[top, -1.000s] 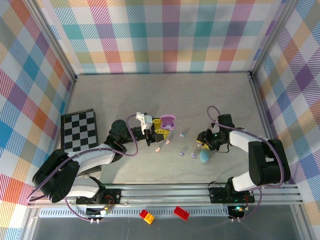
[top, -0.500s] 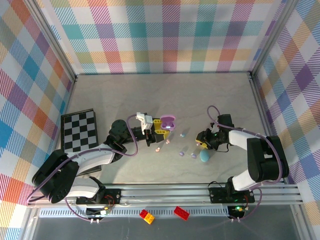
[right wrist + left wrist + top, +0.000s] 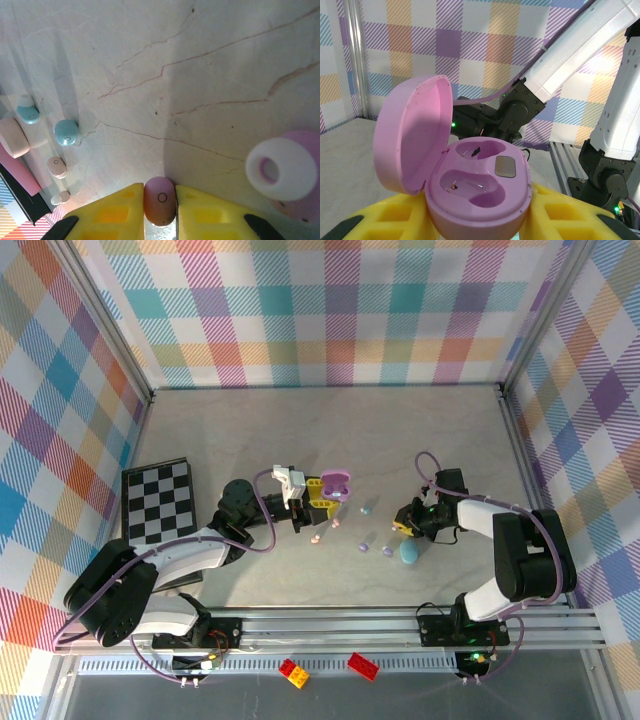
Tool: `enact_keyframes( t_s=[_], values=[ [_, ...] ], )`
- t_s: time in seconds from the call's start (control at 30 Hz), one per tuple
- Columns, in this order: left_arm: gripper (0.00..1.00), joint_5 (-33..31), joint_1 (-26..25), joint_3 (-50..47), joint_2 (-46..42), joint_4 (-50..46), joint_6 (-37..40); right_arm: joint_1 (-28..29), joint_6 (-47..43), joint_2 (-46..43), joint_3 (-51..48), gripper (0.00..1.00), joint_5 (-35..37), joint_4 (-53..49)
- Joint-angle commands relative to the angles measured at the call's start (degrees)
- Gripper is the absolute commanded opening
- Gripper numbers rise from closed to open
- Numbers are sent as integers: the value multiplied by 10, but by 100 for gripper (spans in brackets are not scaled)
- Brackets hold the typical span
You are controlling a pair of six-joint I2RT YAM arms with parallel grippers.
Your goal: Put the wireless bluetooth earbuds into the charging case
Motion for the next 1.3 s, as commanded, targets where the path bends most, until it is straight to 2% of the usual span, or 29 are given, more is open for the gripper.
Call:
enact_keyframes(
  t_s=[0.0, 0.27, 0.43, 0.6, 0.93, 1.27],
  values=[
    [38, 11, 5, 2, -7, 12, 10, 3, -1, -8, -2, 18, 3, 1],
    [38, 13, 7, 4, 9, 25, -7, 29, -91, -115, 38, 18, 54, -86],
    [38, 17, 16, 8, 7, 14, -5, 45, -132, -187, 75, 18, 51, -117],
    [38, 23, 25, 18, 5, -15, -1, 90, -200, -231, 135, 20, 85, -149],
    [38, 27, 27, 21, 3, -28, -1, 180, -288, -269, 225, 19, 93, -136],
    [38, 32, 28, 25, 2, -36, 4, 247, -355, -254, 281, 18, 38, -133]
  ],
)
